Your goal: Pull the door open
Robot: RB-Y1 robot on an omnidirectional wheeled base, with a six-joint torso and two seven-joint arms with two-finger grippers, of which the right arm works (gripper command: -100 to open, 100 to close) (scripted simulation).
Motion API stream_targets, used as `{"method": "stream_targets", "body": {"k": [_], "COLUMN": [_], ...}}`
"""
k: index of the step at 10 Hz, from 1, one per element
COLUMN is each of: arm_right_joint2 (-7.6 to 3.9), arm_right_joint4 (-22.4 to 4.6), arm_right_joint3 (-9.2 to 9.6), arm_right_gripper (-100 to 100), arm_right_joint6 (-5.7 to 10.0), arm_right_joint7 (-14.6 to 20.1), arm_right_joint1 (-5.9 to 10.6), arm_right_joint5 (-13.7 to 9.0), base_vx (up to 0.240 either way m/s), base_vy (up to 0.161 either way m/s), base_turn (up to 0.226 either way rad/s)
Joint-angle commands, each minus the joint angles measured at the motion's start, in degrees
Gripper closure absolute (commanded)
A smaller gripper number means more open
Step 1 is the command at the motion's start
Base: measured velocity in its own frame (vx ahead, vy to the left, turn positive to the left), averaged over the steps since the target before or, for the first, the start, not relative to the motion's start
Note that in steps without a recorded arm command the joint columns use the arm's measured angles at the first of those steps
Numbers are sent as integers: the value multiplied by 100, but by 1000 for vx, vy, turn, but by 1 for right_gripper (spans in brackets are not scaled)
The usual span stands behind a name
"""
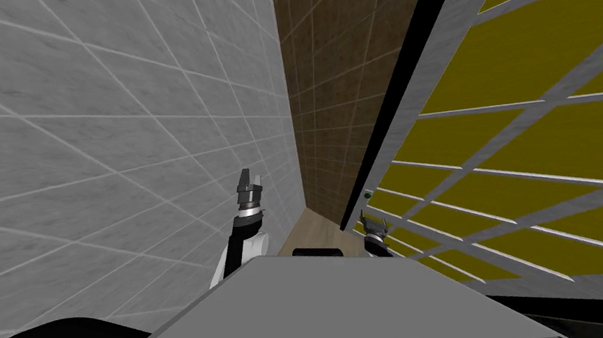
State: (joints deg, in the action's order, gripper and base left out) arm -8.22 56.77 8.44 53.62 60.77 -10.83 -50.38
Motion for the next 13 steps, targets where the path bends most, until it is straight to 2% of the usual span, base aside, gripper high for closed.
{"method": "stream_targets", "body": {"k": [1, 2, 4, 6, 13], "arm_right_joint2": [-2, -5, -153, -258, -713], "arm_right_joint4": [-180, -101, -205, -272, -560], "arm_right_joint3": [8, 1, 293, 504, 1415], "arm_right_gripper": [-100, -100, -100, -100, -100], "arm_right_joint6": [45, 17, 49, 69, 156], "arm_right_joint7": [120, 66, 165, 225, 487], "arm_right_joint1": [54, 33, 153, 234, 587], "arm_right_joint5": [-104, -68, -189, -272, -627], "base_vx": [134, 62, 26, 38, 72], "base_vy": [-66, -27, -49, -20, 27], "base_turn": [111, 23, -217, -172, -196]}}
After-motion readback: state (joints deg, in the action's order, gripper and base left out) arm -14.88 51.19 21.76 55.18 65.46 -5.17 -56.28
